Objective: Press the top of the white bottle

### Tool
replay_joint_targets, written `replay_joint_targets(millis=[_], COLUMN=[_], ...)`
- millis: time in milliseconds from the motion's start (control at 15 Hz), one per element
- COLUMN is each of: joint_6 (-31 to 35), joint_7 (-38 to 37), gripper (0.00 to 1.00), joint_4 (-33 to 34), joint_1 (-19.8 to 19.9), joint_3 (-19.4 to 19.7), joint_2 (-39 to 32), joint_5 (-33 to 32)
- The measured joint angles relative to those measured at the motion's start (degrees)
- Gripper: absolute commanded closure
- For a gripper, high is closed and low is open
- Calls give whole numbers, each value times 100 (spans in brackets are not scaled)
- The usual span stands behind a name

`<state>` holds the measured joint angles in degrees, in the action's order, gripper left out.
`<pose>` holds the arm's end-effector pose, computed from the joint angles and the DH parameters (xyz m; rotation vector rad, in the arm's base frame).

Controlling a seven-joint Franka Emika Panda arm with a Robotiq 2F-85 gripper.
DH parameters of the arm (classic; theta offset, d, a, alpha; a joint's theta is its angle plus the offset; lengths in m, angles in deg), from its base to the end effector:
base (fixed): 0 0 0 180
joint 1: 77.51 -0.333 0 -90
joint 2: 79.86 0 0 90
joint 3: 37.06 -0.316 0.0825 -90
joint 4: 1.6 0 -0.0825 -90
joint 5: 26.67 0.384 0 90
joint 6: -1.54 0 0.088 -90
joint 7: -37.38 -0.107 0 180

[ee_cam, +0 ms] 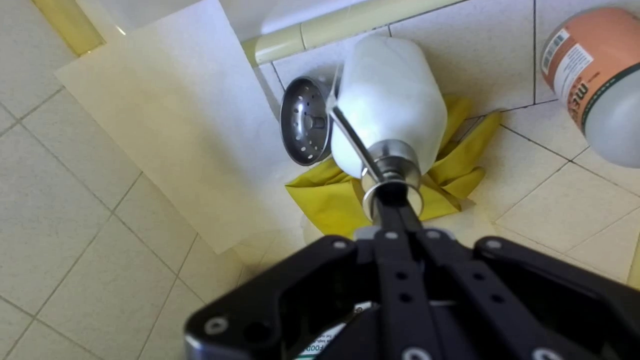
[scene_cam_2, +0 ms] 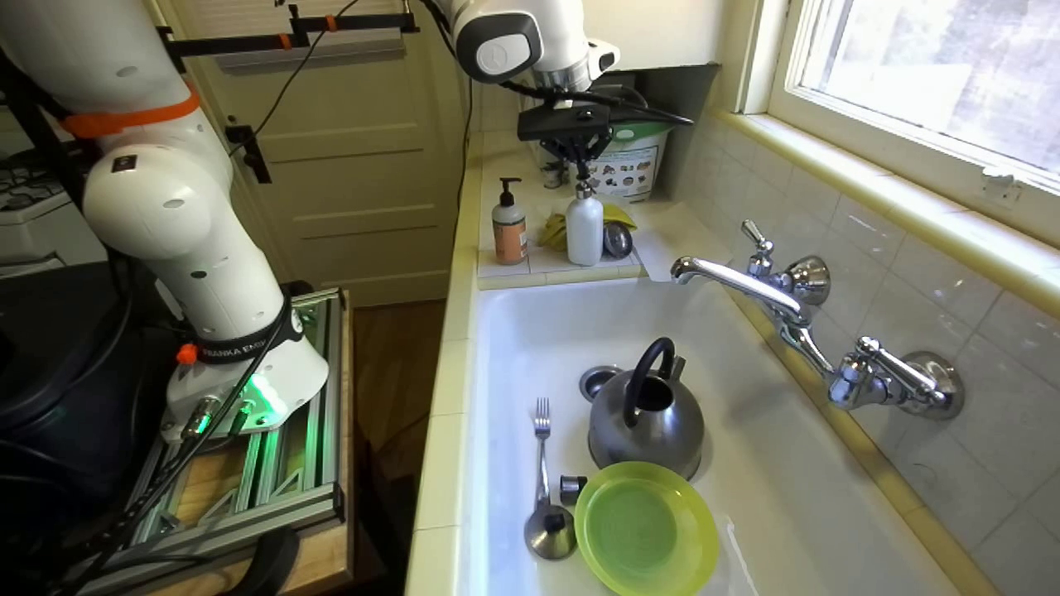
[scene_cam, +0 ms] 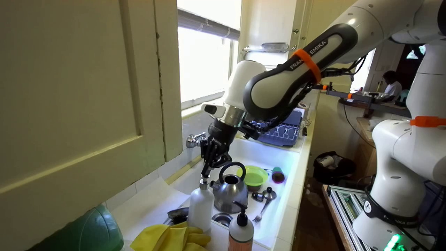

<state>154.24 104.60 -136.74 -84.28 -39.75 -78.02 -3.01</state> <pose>0.5200 0.0748 0.3747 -2.6498 -1.4517 -0.6290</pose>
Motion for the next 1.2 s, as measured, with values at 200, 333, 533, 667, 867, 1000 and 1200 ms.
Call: replay_joint_targets(millis=[200, 333, 533, 667, 867, 1000, 1200], joint_6=[0, 0, 0, 0, 0, -1, -1], joint_7=[223, 384, 612, 736, 871, 916, 934], gripper=[100, 100, 100, 100, 100, 100, 100], joint_4=[41, 75, 143, 170, 183, 195, 231], joint_1=[-12, -30, -33, -30, -26, -25, -18], joint_3=[-33, -67, -110, -112, -112, -112, -112], joint_2=[-27, -61, -125, -150, -154, -156, -158], joint_5=[390, 698, 1115, 1315, 1575, 1700, 1800])
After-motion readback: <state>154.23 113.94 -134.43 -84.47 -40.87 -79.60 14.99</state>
